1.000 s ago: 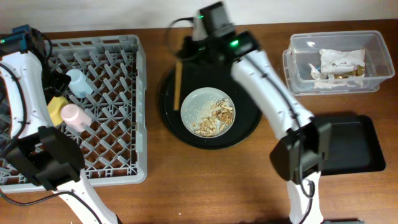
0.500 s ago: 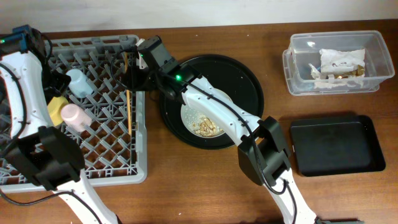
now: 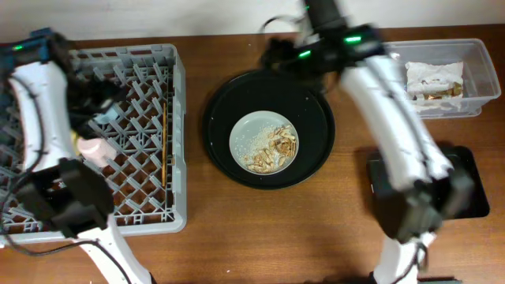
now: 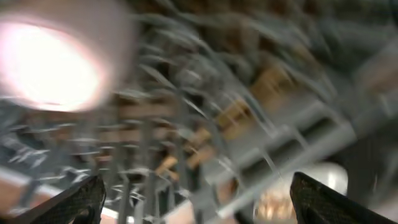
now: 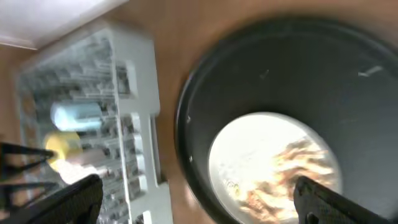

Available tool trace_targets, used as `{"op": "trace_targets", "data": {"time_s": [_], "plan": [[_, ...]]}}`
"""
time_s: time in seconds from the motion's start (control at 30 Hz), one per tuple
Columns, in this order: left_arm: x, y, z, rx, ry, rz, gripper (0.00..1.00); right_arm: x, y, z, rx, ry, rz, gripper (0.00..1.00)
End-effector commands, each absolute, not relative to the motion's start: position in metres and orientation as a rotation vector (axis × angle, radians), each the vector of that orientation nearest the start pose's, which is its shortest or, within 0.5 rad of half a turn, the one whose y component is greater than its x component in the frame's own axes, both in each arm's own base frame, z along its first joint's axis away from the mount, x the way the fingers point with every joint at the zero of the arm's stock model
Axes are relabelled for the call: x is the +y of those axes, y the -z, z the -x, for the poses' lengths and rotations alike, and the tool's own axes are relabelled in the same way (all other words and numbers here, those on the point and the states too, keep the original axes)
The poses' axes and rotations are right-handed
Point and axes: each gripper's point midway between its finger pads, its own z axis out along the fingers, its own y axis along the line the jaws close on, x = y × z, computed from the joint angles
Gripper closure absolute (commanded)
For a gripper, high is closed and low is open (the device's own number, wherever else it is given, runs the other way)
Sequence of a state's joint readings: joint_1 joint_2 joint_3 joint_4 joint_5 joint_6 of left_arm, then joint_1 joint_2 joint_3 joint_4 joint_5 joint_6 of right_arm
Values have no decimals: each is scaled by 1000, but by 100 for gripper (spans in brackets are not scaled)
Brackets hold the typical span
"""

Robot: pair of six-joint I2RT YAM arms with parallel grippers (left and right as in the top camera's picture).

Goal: Sort waste into correct bins and load items into the dishwasher rack
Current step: 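Carry the chopstick to the rack and drop it in, then reach the right gripper to the white plate and grip its rim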

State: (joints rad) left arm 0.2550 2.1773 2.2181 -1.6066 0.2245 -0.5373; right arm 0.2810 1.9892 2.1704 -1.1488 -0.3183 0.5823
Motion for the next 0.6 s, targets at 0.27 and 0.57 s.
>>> {"op": "trace_targets", "data": {"time_s": [0.27,0.57], "plan": [[-169,-166,-448,2840,-32,-38,2,-143,-279,-350,2501,-18,-1257,2],[-185,-145,-446,2872,-42,-261,7,-153,-313,-298,2458,-416,-1191,2]]}}
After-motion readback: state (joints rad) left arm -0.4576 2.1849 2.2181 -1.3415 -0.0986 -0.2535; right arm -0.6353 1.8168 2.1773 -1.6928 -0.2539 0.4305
